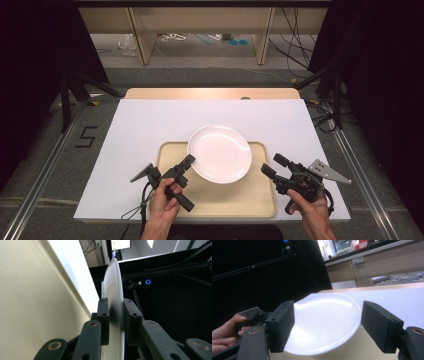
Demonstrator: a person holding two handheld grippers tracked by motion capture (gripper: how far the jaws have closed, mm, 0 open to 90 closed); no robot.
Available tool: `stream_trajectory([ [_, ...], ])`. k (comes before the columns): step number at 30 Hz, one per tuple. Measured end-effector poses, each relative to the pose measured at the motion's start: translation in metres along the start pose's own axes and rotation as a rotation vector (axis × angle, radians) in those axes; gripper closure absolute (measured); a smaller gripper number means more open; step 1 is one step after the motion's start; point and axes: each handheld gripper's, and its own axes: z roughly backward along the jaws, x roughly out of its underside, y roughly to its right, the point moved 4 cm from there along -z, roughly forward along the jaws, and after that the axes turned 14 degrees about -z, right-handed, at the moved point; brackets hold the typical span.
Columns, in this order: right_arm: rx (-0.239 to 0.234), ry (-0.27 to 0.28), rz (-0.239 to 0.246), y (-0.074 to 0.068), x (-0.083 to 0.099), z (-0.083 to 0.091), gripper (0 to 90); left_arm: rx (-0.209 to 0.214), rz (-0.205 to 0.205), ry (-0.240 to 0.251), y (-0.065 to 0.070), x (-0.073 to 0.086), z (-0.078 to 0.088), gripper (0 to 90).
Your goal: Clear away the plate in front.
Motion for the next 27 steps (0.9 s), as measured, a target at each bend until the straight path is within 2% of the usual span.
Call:
stream_trajectory([
  [1, 0.010, -0.007, 0.008, 0.000, 0.000, 0.000, 28.1, -0.004, 0.012, 0.006, -0.001, 0.000, 0.002, 77.3],
  [2, 0.010, -0.007, 0.007, 0.000, 0.000, 0.001, 28.1, 0.002, -0.006, -0.004, -0.002, 0.001, 0.004, 77.2],
  [3, 0.009, -0.006, 0.005, 0.000, 0.000, 0.001, 28.0, -0.008, 0.000, 0.008, -0.002, 0.001, 0.006, 77.0],
  [4, 0.009, 0.001, 0.013, 0.000, 0.000, 0.000, 28.0, -0.001, -0.009, 0.000, -0.003, 0.002, 0.009, 77.0],
  [5, 0.003, 0.007, 0.036, 0.000, 0.000, 0.000, 28.0, 0.004, -0.006, 0.001, -0.002, 0.002, 0.010, 76.6],
  [8, -0.002, -0.011, 0.036, -0.004, 0.001, -0.001, 28.0, 0.017, 0.009, -0.002, -0.003, 0.005, 0.015, 76.4],
  [10, 0.002, -0.015, 0.055, -0.005, 0.001, -0.001, 28.0, 0.015, 0.014, -0.004, -0.003, 0.007, 0.020, 76.8],
  [11, 0.005, -0.020, 0.062, -0.005, 0.001, -0.001, 28.0, 0.009, 0.015, 0.001, -0.003, 0.007, 0.020, 76.8],
  [12, 0.004, -0.022, 0.062, -0.005, 0.001, -0.001, 28.0, 0.007, -0.002, -0.006, -0.004, 0.007, 0.023, 76.7],
  [14, 0.003, -0.021, 0.061, -0.005, 0.001, -0.001, 28.0, -0.002, 0.014, 0.006, -0.005, 0.008, 0.026, 76.5],
  [15, 0.002, -0.020, 0.062, -0.005, 0.001, -0.001, 28.0, 0.001, 0.002, 0.005, -0.006, 0.008, 0.029, 76.5],
  [16, 0.007, -0.016, 0.068, -0.005, 0.001, -0.001, 28.0, -0.004, 0.011, 0.015, -0.006, 0.009, 0.030, 76.4],
  [18, 0.002, -0.019, 0.072, -0.005, 0.001, -0.001, 27.9, -0.006, 0.005, 0.005, -0.008, 0.009, 0.032, 76.3],
  [19, 0.014, -0.021, 0.069, -0.006, 0.002, -0.001, 27.7, -0.009, 0.013, 0.011, -0.008, 0.009, 0.033, 76.3],
  [24, 0.001, -0.013, 0.103, -0.008, 0.001, -0.002, 27.4, -0.021, 0.018, 0.004, -0.014, 0.013, 0.037, 75.8],
  [25, 0.013, -0.022, 0.104, -0.008, 0.001, -0.002, 27.3, -0.030, 0.012, 0.003, -0.016, 0.013, 0.038, 75.7],
  [26, 0.007, -0.020, 0.107, -0.009, 0.001, -0.002, 27.3, -0.030, 0.022, 0.005, -0.015, 0.014, 0.038, 75.7],
  [27, 0.004, -0.023, 0.105, -0.009, 0.002, -0.002, 27.3, -0.036, 0.007, -0.004, -0.017, 0.015, 0.039, 75.5],
])
